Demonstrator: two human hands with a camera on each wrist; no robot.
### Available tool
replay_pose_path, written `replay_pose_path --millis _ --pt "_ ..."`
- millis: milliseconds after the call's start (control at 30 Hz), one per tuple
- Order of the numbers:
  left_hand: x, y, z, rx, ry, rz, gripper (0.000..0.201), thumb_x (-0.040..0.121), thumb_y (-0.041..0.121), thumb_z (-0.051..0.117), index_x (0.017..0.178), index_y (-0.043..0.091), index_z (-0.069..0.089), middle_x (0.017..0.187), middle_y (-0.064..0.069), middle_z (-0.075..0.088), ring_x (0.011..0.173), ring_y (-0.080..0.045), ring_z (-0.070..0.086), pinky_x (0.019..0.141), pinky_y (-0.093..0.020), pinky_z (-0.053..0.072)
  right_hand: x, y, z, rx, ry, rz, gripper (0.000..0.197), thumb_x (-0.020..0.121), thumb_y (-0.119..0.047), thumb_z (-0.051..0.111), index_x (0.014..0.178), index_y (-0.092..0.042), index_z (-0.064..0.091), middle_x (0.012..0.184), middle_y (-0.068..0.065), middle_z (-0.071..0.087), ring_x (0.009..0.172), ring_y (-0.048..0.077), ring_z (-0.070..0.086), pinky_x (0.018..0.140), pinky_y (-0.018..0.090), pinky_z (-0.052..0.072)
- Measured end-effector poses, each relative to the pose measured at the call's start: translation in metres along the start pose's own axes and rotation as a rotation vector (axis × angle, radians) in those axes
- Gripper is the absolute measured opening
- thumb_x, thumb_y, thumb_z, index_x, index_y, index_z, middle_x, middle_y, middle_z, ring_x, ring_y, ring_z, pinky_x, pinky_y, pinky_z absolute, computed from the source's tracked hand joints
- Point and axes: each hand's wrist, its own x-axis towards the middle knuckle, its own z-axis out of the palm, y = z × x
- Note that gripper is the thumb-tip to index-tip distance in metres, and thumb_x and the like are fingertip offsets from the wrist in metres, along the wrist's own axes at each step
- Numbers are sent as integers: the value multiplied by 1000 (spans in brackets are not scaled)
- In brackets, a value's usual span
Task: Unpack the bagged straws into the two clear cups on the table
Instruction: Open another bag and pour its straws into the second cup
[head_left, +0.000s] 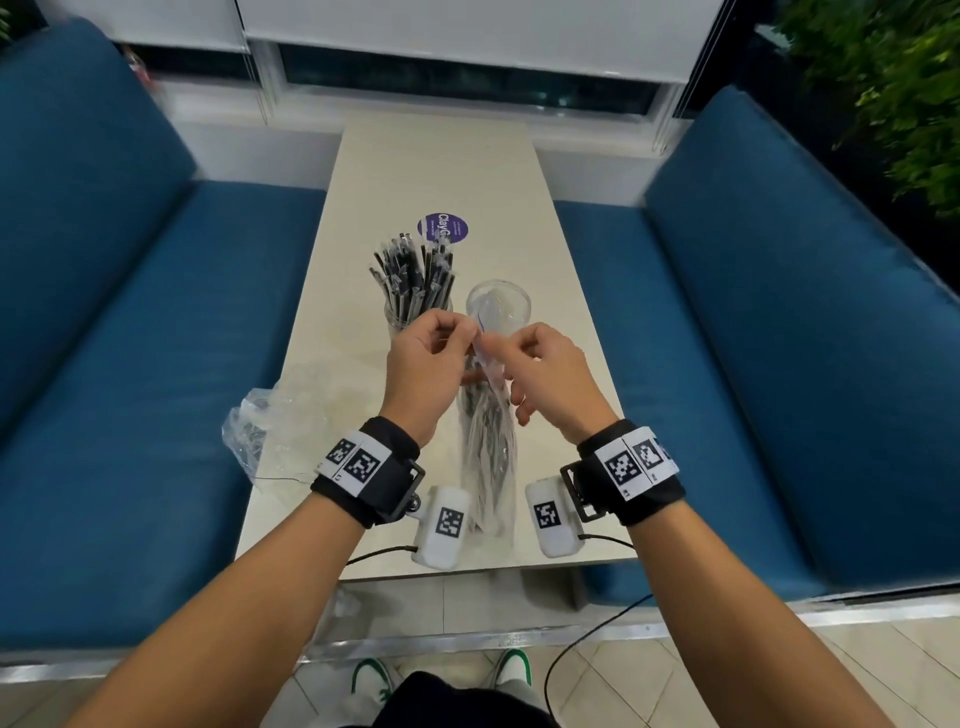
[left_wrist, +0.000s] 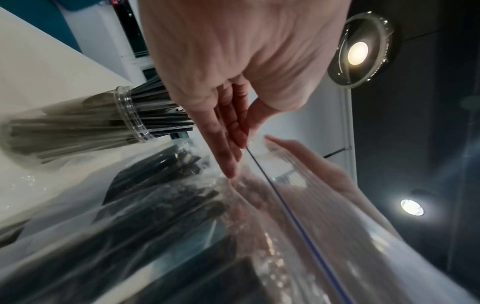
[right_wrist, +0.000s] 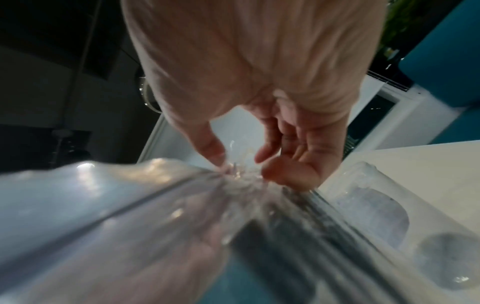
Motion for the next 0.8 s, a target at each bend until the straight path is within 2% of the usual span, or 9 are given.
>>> replay_pose_path --millis 133,200,267,367,467,567,633,733,800 --pt "-1 -2 4 -70 -7 -79 21 102 25 72 100 4 72 90 -6 78 84 -18 75 81 -38 66 -7 -2 0 -59 58 -88 32 99 -29 70 91 2 64 85 20 70 59 33 73 45 42 61" --pt "-5 -5 4 57 -19 -78 20 99 29 77 98 9 76 87 -2 79 80 -11 74 78 -32 64 -6 -1 -2 10 68 -74 22 100 -17 69 93 4 64 86 22 71 63 28 74 47 39 62" --pt "-7 -8 2 131 -23 -71 13 101 17 73 92 9 76 76 2 77 66 -5 71 62 -22 57 -6 0 -5 4 65 -77 16 100 -11 68 95 4 64 87 22 72 63 24 74 47 36 62" --pt "-4 -5 -1 28 11 -153 22 105 1 60 85 3 69 82 -12 76 66 -20 71 57 -26 57 -6 6 -6 13 101 -68 9 102 -6 64 96 1 61 87 18 69 56 22 70 48 39 62" --pt "-3 -1 -3 -158 56 -220 20 111 3 50 97 -1 63 92 -20 75 74 -28 73 67 -34 64 -6 9 -8 139 161 14 10 106 -15 59 100 -7 57 93 13 60 49 15 61 47 36 58" --pt "-5 -3 0 -156 38 -215 15 112 8 49 106 1 60 106 -24 76 84 -30 76 76 -40 65 -12 3 -6 69 45 83 36 97 -41 72 110 -10 61 97 9 64 62 17 66 46 33 58" --pt "-5 -4 2 -192 23 -250 17 112 12 52 109 -1 62 96 -18 75 76 -23 75 71 -35 63 -14 3 -3 -14 -1 50 34 94 -37 76 106 -7 68 91 5 67 68 17 69 47 31 59" --pt "-6 -7 3 -92 -55 -284 34 105 35 68 104 1 70 81 -6 68 69 -17 62 64 -32 52 -8 11 -3 -19 32 -24 9 96 -20 73 91 -13 72 88 9 72 82 31 76 63 50 67" --pt "-10 -12 3 22 -79 -254 24 101 29 74 98 5 75 82 -6 72 75 -20 64 74 -39 57 -6 16 -3 -55 57 -47 5 93 -18 73 88 -17 72 88 9 75 86 34 75 72 55 65"
